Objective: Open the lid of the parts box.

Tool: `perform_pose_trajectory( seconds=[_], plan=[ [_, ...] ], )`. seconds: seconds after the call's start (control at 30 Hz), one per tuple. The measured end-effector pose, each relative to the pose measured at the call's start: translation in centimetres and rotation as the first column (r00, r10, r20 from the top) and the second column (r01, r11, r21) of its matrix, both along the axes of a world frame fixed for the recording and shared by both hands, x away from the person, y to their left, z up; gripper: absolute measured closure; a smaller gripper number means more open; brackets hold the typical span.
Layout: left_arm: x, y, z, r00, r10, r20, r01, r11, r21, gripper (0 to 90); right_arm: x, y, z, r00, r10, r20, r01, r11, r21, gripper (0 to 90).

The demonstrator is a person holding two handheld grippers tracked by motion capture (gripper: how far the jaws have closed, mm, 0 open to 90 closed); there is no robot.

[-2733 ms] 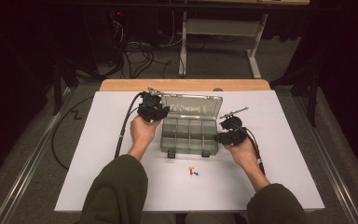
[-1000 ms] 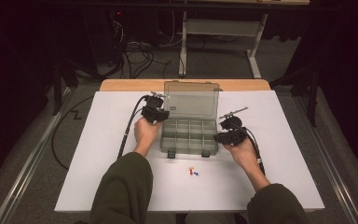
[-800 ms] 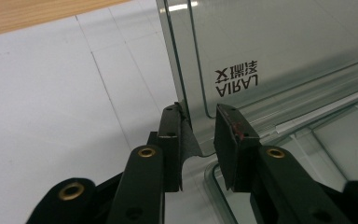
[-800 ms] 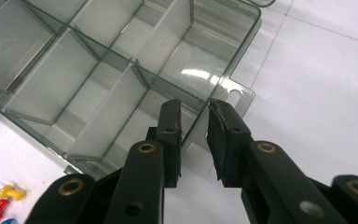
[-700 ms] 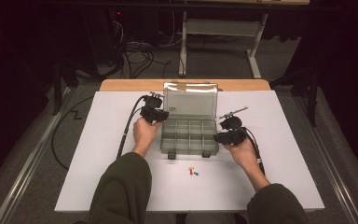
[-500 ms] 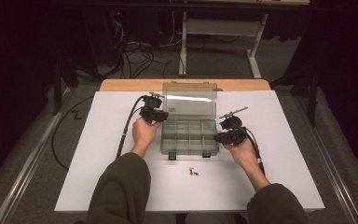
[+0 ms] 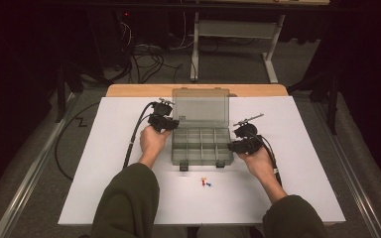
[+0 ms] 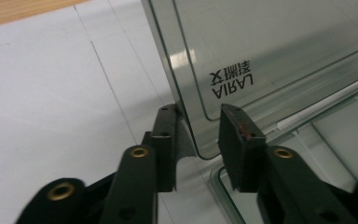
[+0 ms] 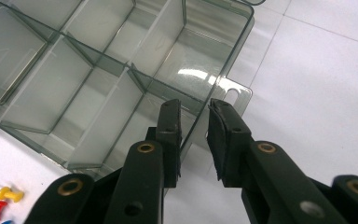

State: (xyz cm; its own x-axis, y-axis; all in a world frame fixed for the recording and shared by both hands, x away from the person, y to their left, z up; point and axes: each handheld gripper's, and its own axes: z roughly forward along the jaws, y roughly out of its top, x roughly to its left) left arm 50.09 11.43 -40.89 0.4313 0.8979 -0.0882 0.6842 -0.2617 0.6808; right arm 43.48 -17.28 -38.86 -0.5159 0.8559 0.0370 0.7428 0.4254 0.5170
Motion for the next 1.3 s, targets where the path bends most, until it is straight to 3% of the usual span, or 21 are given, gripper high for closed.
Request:
perform_pose_trajectory(
  seconds=[0.4,1.0,1.3],
  plan=[
    [-0.3,0.0,0.3,1.0,-0.007,0.004,0.007,0.9999,0.009,54.5,-0.1,0.1,0.0,1.0,0.001,0.004,-0.001,1.0,-0.005,76.0],
    [-2.3,0.5,1.7,0.9983,-0.053,0.023,0.053,0.9984,0.019,48.4,-0.3,0.2,-0.1,0.9997,0.014,0.022,-0.014,0.9999,0.001,69.8],
    [-3.5,1.4,2.5,0.9969,-0.069,0.037,0.068,0.9974,0.021,45.9,-0.4,-0.2,0.0,0.9979,0.003,0.065,-0.005,0.9996,0.027,65.4]
  ],
)
